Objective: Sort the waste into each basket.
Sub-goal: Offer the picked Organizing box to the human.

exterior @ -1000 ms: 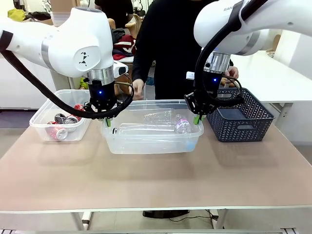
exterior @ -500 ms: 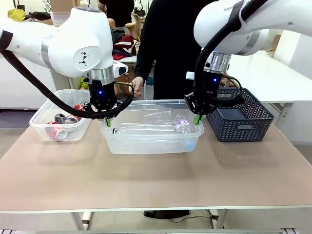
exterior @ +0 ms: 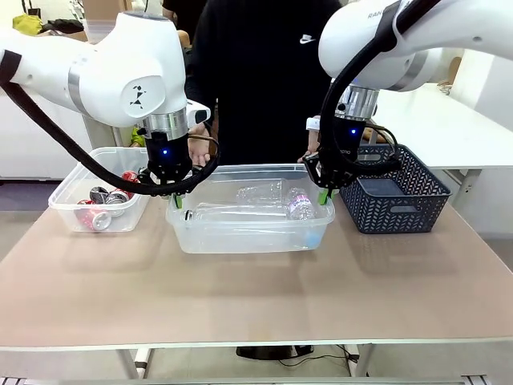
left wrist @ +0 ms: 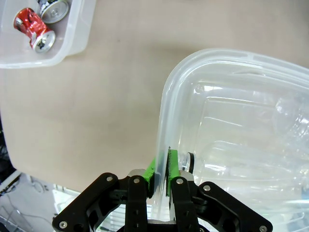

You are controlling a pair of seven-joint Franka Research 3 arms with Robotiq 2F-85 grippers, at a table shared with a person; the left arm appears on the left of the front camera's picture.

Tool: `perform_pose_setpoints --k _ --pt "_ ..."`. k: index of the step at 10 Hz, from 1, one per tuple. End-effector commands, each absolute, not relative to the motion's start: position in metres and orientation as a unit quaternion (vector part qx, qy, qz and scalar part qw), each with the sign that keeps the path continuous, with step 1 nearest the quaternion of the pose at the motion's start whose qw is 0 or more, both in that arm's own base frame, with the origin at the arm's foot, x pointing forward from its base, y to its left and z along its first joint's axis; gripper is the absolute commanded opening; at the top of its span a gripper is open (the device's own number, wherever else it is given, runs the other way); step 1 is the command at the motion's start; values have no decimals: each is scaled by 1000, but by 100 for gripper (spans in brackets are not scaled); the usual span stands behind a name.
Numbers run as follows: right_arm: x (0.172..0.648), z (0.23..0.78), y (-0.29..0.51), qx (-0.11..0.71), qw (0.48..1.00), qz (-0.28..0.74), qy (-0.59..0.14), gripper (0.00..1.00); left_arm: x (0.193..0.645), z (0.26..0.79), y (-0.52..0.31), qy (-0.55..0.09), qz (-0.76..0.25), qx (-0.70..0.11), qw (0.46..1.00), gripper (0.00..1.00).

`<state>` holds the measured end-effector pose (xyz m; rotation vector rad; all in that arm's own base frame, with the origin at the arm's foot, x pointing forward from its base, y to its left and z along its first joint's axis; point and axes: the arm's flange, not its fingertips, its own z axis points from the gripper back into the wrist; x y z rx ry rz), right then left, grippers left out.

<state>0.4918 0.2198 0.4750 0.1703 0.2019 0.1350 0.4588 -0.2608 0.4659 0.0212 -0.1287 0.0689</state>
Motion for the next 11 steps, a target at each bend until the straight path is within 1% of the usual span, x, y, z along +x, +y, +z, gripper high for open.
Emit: perform_pose_setpoints --k 1,2,4,6,7,9,10,11 --pt "509 480 224 89 986 89 106 8 479 476 -257 -55 36 10 998 6" --pt "533 487 226 91 986 92 107 8 507 486 -259 -63 45 35 996 6" --pt "579 500 225 107 982 111 112 8 565 497 -259 -72 16 36 997 6" --pt "613 502 222 120 978 119 119 8 600 494 -263 -71 8 39 997 6" --pt "621 499 222 125 978 116 121 8 607 488 -264 -61 11 41 997 6" --pt "630 490 221 127 978 99 134 8 610 479 -265 -54 9 18 998 6" --pt "618 484 217 122 982 91 109 8 602 483 -260 -57 18 29 998 6" --pt "618 484 217 122 982 91 109 8 602 483 -260 -57 18 29 998 6"
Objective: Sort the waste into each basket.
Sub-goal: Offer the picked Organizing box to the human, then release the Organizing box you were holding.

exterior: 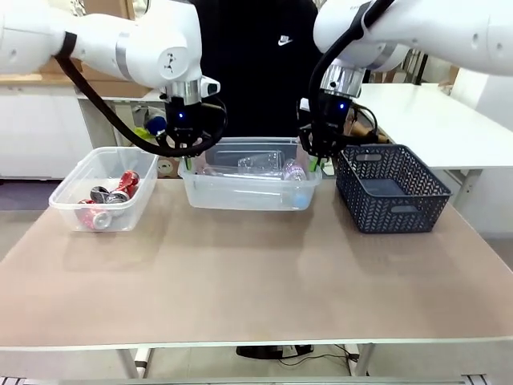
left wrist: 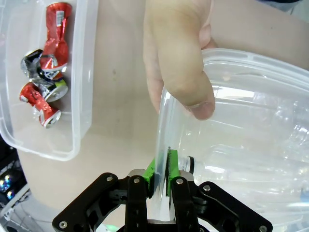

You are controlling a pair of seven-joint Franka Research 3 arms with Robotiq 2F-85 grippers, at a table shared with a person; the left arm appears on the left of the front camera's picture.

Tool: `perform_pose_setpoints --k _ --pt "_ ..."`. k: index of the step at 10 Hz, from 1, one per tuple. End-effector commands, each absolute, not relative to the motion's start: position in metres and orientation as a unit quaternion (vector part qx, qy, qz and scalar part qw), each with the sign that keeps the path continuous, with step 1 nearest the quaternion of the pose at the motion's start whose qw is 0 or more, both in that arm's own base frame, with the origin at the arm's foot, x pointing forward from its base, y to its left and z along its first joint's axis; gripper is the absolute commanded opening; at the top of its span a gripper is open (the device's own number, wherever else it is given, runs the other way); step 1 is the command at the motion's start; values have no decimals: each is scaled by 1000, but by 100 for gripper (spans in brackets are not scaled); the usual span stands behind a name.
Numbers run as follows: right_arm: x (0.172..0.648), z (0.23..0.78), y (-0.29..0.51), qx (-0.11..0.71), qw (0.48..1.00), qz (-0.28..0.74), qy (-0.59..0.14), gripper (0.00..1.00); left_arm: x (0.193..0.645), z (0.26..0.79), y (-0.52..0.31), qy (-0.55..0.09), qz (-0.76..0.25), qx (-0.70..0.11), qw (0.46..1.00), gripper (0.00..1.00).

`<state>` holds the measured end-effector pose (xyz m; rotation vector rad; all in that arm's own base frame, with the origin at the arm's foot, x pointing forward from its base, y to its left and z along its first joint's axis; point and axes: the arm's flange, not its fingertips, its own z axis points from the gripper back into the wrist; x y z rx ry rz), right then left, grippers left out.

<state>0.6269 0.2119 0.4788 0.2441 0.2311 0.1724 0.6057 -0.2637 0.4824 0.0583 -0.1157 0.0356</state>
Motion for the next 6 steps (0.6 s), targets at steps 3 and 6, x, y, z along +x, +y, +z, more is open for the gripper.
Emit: perform_pose_setpoints --k 3,6 --pt "618 484 217 122 982 91 109 8 602 483 -260 -57 18 29 998 6" --pt "618 484 217 122 982 91 109 8 602 483 -260 -57 18 29 998 6"
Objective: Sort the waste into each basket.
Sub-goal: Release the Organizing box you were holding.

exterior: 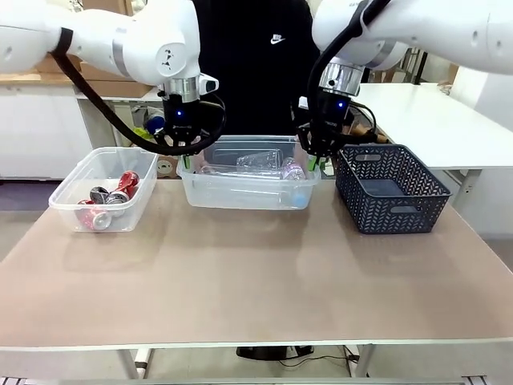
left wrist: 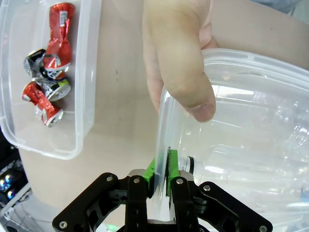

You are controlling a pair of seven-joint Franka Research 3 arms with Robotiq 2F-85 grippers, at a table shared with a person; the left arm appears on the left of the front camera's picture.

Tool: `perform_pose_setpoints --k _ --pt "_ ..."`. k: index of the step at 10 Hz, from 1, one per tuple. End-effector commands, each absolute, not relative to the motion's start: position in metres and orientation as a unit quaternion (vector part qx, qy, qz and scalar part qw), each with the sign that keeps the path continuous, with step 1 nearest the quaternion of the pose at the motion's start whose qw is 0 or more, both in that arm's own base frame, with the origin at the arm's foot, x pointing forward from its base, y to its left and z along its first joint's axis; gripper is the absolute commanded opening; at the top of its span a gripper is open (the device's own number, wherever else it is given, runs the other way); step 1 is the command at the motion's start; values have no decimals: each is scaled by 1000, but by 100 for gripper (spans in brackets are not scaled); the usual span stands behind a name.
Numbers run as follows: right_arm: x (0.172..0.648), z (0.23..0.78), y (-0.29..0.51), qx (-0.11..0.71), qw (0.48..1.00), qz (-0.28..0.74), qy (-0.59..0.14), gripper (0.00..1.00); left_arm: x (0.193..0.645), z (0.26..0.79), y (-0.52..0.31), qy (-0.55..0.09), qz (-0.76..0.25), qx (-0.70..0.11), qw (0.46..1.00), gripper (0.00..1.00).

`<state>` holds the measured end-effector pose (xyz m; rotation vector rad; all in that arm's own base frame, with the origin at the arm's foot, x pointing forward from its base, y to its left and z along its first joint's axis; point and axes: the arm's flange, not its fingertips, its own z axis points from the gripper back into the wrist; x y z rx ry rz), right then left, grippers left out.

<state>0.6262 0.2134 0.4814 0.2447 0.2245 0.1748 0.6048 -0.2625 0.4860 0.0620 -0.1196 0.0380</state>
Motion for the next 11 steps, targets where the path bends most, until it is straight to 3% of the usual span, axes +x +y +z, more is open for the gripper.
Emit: perform_pose_setpoints --k 1,2,3,4,6,7,8,11 --pt "618 484 217 122 982 91 109 8 602 483 -260 -57 18 29 998 6" --pt "626 481 213 122 982 87 112 56 605 486 -262 -60 19 31 998 54" --pt "615 486 206 117 988 52 90 67 599 492 -267 -70 10 44 996 65" --pt "603 492 201 127 988 55 62 100 591 500 -271 -89 5 45 995 100" --pt "582 506 193 125 991 40 -36 100 569 526 -270 -159 25 41 986 100" --pt "576 512 190 135 986 32 -92 91 557 537 -269 -210 37 25 977 89" --pt "572 515 188 141 980 33 -135 100 548 543 -268 -246 44 18 968 99" --pt "551 520 184 137 959 0 -247 100 531 536 -252 -252 -24 12 967 100"
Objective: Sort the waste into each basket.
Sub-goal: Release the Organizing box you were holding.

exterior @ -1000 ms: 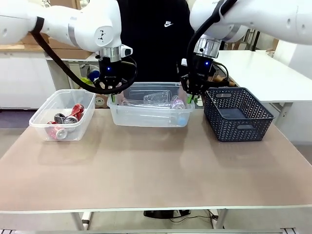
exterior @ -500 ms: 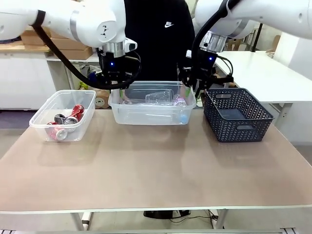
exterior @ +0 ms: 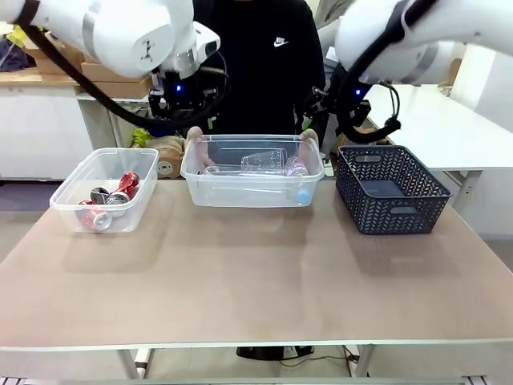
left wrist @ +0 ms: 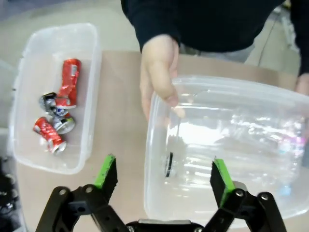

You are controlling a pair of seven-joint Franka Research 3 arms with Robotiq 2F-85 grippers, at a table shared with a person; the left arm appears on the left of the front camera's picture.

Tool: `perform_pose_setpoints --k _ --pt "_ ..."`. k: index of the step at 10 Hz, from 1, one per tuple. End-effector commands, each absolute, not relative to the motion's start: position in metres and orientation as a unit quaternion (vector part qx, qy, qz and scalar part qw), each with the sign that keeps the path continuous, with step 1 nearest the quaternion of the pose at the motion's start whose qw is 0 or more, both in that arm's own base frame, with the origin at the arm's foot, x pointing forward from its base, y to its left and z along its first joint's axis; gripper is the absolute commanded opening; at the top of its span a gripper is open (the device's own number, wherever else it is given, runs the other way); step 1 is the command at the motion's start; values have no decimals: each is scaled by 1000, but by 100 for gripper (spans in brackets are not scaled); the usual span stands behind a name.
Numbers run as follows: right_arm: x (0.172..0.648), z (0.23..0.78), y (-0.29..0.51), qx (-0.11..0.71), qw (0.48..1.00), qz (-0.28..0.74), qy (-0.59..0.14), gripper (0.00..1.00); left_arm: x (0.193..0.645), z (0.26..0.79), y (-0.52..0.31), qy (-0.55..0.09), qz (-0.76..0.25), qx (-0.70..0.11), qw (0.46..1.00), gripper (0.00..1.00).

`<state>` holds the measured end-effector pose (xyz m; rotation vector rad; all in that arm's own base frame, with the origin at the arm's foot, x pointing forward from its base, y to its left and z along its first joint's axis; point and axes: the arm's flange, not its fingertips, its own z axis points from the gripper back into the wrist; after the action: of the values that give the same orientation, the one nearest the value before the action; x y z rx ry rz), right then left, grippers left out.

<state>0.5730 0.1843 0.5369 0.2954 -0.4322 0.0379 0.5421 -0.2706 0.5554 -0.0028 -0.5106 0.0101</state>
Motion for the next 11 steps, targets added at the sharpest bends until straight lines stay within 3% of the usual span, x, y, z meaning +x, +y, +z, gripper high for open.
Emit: perform_pose_setpoints --k 1,2,3,4,9,11 --pt "550 516 183 130 957 -23 -257 100 530 528 -251 -245 -83 8 966 100" --pt "554 512 184 135 957 -29 -256 100 533 522 -251 -241 -105 6 965 100" --pt "568 507 189 119 971 -41 -201 100 536 517 -250 -228 -128 -14 965 100" --pt "560 521 180 146 957 -5 -249 100 536 526 -262 -242 -62 13 968 100" --pt "560 521 180 146 957 -5 -249 100 536 526 -262 -242 -62 13 968 100" --pt "561 521 183 143 959 -12 -246 100 528 539 -254 -241 -102 -26 965 100"
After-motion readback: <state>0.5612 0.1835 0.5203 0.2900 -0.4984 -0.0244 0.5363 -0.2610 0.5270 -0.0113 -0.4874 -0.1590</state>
